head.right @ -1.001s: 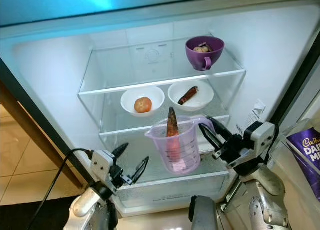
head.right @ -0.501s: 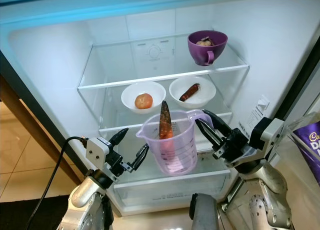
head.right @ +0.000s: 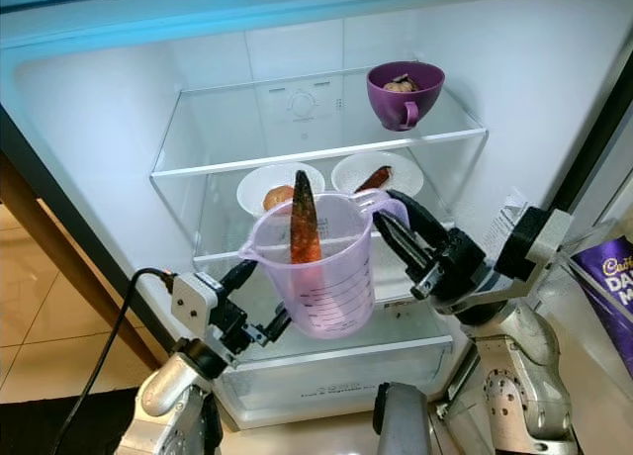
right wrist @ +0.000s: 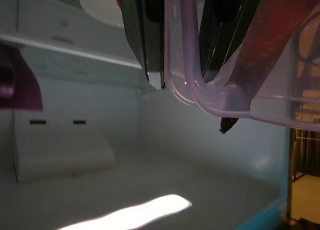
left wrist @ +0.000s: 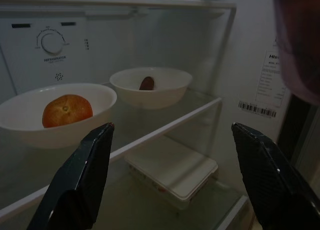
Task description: Restocking fridge
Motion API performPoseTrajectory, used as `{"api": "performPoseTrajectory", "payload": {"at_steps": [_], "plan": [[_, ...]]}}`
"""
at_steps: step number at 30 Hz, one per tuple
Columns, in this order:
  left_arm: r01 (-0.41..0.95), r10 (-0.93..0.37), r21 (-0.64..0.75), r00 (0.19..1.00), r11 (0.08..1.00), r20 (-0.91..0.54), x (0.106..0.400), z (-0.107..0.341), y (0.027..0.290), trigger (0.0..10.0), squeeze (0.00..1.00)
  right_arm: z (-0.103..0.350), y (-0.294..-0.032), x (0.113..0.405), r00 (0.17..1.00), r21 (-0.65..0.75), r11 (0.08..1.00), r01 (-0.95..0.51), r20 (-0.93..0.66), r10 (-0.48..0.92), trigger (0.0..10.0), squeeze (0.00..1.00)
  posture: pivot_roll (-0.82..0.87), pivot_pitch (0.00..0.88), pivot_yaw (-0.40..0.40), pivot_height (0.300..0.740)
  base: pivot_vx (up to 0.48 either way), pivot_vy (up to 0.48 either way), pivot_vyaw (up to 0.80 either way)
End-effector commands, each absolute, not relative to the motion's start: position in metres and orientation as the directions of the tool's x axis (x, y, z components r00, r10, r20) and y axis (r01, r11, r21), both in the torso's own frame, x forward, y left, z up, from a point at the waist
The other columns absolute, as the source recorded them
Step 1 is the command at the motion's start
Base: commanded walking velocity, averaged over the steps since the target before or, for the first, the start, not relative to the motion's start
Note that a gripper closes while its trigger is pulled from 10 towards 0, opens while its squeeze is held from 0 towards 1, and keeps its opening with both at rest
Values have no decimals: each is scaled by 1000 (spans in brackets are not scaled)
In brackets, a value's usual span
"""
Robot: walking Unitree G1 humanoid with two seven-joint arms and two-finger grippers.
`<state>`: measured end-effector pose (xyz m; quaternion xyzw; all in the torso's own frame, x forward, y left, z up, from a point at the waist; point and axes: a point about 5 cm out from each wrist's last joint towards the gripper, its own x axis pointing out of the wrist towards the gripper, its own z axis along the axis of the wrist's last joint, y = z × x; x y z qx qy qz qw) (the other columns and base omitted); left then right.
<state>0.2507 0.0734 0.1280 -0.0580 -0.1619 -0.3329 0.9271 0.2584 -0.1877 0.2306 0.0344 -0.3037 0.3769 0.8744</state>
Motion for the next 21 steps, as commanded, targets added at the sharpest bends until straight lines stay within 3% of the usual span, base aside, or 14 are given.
{"api": "performPoseTrajectory", "payload": {"at_steps": [1,13,16,21], "plan": [[623,-581,-9,734,782,352,253,133,76,10000,0,236,-178,260,520,-179,712,-679,568,638,10000,0,-24,51,88,447,0,0,0],[560,-511,-25,773,828,376,257,144,84,10000,0,237,-164,282,600,-165,770,-616,535,595,10000,0,-17,52,84,447,0,0,0],[460,-415,-13,813,888,407,264,157,97,10000,0,244,-160,305,668,-147,833,-534,531,522,10000,0,-11,63,78,447,0,0,0],[414,-374,-12,833,910,407,267,160,104,10000,0,250,-158,318,700,-124,866,-484,539,468,10000,0,-8,67,75,447,0,0,0]]}}
